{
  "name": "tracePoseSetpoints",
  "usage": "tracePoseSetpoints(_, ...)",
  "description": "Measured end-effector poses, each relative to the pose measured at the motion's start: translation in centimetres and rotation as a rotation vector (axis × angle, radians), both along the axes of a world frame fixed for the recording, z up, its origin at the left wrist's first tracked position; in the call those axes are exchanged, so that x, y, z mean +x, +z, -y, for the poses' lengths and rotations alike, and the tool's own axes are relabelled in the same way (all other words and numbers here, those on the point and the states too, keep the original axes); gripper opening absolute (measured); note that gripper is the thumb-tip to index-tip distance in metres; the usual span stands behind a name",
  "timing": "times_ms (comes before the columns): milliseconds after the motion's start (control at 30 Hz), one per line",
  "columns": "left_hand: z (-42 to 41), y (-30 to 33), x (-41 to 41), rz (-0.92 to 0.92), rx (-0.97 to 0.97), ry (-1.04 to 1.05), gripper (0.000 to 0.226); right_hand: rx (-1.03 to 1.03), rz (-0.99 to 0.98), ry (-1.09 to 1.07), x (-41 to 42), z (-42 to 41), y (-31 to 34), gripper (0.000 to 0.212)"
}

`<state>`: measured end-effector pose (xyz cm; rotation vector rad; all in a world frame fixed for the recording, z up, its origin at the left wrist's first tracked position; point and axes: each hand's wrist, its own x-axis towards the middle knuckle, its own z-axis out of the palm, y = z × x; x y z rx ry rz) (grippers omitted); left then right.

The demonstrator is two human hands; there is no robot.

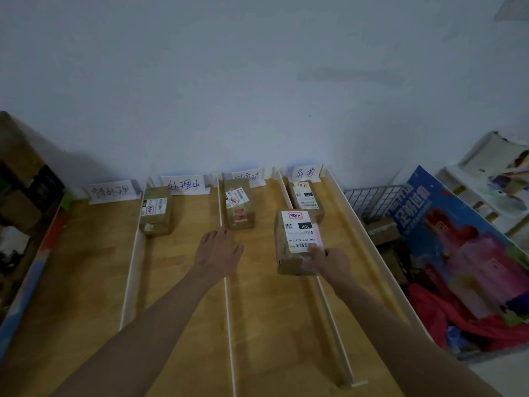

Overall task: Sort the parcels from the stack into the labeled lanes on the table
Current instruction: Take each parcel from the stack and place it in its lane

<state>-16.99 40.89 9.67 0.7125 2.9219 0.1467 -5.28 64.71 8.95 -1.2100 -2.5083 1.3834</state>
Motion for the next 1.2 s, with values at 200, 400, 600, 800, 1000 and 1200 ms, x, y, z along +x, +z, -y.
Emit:
tracePoseSetpoints(200, -2.2, -1.4, -4.3, 0.009, -0.03, 0.032, 0.048, 0.013, 0.025, 0.06, -5.7, -1.9, -2.1, 0.047)
tracePoseSetpoints(400, -5.0, -3.0, -8.5, -0.01, -0.068, 0.074, 0.05, -0.015, 0.045, 0.088, -12.5, -4.6, -4.1, 0.045)
tracePoseSetpoints(600, -7.4, -4.7, -12.3, -0.034, -0.082, 0.09, 0.05, -0.038, 0.049, 0.152, -19.0, -6.5, -6.8, 0.043)
tracePoseSetpoints(800, -8.0, -7.1, -15.0, -0.023, -0.068, 0.133, 0.06, -0.056, 0.097, 0.204, -24.3, -7.1, -9.4, 0.038)
tracePoseSetpoints(1000, -7.6, -9.3, -16.0, 0.024, -0.114, 0.182, 0.049, 0.003, 0.127, 0.199, -27.9, -6.7, -12.0, 0.043)
tracePoseSetpoints(1200, -6.8, -10.3, -16.0, 0.047, -0.129, 0.198, 0.051, -0.008, 0.185, 0.225, -28.5, -6.2, -13.7, 0.045)
